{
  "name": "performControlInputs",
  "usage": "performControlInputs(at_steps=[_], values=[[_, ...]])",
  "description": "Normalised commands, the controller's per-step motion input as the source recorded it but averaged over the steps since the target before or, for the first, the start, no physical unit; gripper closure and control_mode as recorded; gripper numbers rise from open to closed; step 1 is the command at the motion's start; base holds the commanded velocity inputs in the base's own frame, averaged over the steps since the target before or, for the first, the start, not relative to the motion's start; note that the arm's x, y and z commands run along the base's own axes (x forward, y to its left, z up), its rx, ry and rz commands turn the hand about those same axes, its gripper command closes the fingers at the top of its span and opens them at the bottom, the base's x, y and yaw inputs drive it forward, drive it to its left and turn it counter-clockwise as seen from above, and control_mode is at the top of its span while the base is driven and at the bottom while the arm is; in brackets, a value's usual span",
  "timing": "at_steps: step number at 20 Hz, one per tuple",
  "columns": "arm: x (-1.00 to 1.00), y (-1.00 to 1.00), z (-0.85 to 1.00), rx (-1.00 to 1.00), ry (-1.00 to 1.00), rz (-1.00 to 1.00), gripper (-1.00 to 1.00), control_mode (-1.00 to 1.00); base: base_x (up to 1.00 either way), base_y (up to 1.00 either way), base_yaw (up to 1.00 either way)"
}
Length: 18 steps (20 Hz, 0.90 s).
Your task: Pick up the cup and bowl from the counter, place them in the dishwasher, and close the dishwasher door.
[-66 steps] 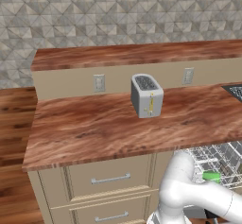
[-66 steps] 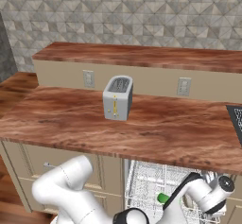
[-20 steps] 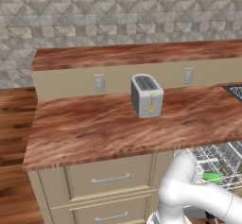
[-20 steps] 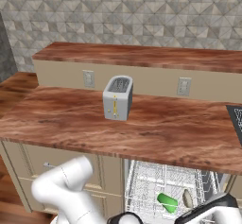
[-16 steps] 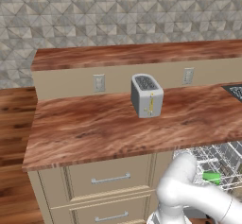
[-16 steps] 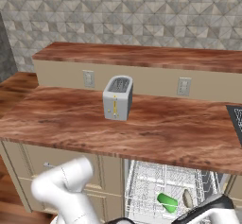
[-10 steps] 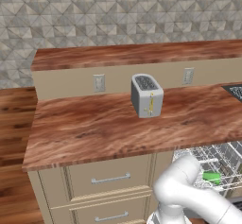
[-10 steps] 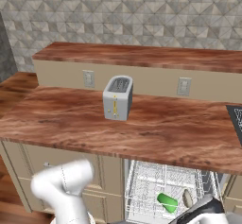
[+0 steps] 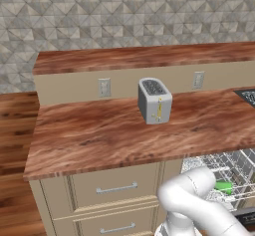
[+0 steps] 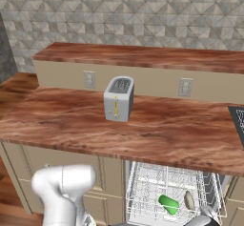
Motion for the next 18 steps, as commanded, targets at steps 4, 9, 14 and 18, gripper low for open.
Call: performControlInputs(at_steps=[4,9,14,18], values=[[-0.50,0.55,-0.14,-0.16,-0.16,0.02,-1.00,-1.00,0.00,0.00,0.00],[-0.51,0.51,-0.11,-0.20,-0.18,0.03,-1.00,-1.00,0.00,0.00,0.00],[-0.49,0.28,0.00,-0.16,-0.19,0.03,-1.00,-1.00,0.00,0.00,0.00],[-0.46,0.22,0.00,-0.10,-0.18,0.03,-1.00,-1.00,0.00,0.00,0.00]])
